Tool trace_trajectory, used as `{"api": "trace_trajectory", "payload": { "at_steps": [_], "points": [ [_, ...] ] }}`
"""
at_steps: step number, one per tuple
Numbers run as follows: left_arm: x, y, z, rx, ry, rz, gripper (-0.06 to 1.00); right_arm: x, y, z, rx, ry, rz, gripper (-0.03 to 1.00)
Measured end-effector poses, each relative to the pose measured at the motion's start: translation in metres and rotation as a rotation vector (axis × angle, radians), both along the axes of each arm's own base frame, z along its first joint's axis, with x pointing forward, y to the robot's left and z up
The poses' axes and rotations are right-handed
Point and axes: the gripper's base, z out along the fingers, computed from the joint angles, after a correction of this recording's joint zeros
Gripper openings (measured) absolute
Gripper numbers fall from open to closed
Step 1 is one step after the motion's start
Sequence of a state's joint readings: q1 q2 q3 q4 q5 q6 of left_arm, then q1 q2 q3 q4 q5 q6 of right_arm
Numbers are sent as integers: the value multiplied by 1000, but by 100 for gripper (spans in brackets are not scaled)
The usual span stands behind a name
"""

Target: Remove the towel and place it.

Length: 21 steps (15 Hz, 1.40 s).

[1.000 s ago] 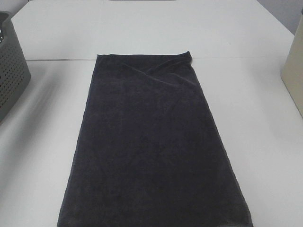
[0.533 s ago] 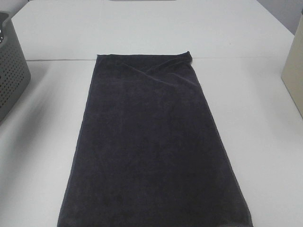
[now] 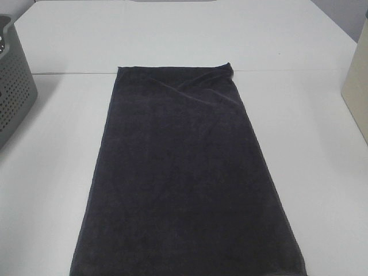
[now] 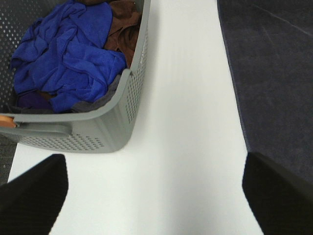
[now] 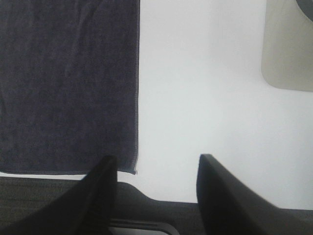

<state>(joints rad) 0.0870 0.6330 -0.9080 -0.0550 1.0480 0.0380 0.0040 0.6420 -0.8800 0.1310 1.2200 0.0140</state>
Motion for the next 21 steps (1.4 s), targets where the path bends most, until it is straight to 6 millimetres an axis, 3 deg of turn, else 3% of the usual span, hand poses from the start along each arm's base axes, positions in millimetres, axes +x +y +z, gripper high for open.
{"api": "trace_trajectory", "payload": {
  "at_steps": [2,4,9,10,13,21],
  "points": [
    [-33,-3,-20,6,-56,1,91,-33,0,-13,0,-81,0,50],
    [-52,-4,-38,10,-86,2,91,-56,0,-32,-2,-134,-1,50],
    [-80,-7,-82,22,-110,-15,91,-88,-5,-87,-77,-217,13,50],
    [-86,-9,-88,31,-138,-29,91,-93,-5,-90,-82,-249,15,50],
    [-100,-12,-90,45,-221,-55,91,-93,-5,-90,-81,-296,12,50],
    [-101,-14,-90,12,-228,-62,91,-85,-5,-95,-75,-333,6,50]
  ]
}}
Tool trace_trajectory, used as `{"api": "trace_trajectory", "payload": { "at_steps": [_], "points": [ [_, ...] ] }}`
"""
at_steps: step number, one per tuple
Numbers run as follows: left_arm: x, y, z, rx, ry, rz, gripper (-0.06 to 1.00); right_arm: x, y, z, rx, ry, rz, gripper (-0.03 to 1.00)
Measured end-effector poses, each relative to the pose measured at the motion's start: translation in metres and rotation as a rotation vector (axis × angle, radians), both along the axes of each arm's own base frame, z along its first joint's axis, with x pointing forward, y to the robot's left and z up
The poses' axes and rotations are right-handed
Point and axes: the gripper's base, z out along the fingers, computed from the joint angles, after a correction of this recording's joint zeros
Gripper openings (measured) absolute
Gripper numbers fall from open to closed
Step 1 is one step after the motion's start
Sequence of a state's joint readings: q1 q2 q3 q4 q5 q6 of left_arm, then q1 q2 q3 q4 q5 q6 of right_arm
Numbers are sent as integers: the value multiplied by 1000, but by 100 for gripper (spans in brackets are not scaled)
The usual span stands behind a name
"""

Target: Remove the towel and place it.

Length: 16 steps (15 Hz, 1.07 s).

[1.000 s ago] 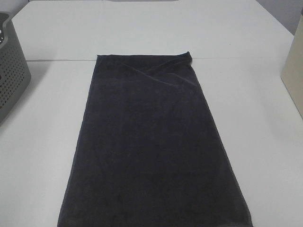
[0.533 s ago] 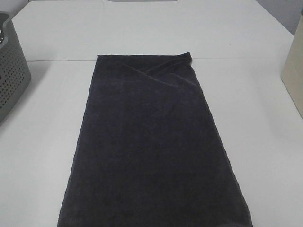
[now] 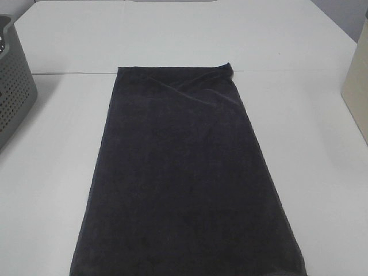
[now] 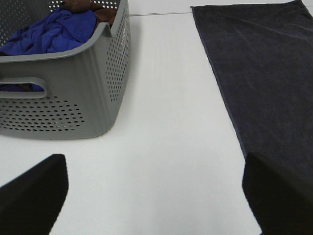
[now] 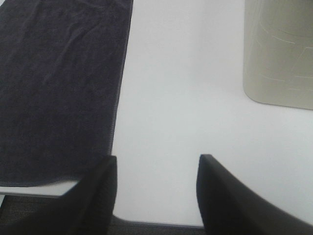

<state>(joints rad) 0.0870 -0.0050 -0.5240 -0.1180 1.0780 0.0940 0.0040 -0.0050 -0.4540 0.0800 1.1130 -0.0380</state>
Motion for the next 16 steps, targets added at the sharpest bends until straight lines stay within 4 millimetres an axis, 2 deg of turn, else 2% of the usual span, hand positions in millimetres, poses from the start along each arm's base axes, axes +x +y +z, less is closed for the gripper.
{"api": "trace_trajectory", "payload": {
  "at_steps": [16],
  "points": [
    [0,0,0,-2,-1,-2,91,0,0,0,0,0,0,50]
  ]
}}
